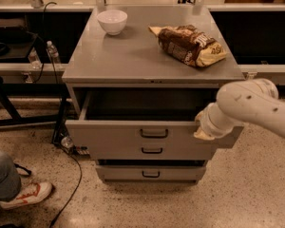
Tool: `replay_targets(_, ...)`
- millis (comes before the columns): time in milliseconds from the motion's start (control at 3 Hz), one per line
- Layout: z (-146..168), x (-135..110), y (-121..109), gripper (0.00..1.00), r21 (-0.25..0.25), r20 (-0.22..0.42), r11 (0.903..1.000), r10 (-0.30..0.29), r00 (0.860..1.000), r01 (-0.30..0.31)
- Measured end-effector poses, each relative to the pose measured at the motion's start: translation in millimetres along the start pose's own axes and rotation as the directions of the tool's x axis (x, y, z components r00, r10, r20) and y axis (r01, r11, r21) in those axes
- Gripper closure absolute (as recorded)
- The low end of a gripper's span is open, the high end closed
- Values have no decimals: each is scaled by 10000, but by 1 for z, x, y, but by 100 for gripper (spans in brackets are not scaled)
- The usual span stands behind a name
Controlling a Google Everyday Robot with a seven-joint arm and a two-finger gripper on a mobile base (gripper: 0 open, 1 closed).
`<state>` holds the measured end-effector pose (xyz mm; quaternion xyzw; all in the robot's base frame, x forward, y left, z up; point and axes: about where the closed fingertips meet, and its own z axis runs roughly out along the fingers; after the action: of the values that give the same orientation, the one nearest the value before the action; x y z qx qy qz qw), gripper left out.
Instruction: Open top drawer
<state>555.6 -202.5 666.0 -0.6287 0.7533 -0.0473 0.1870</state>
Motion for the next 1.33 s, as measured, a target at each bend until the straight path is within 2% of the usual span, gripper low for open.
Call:
replay_targets(333,-8,2,18,100,73,61,10000,19,10000,-20)
replay_targets(1333,-14,0,16,100,72,62,10000,18,10000,-18)
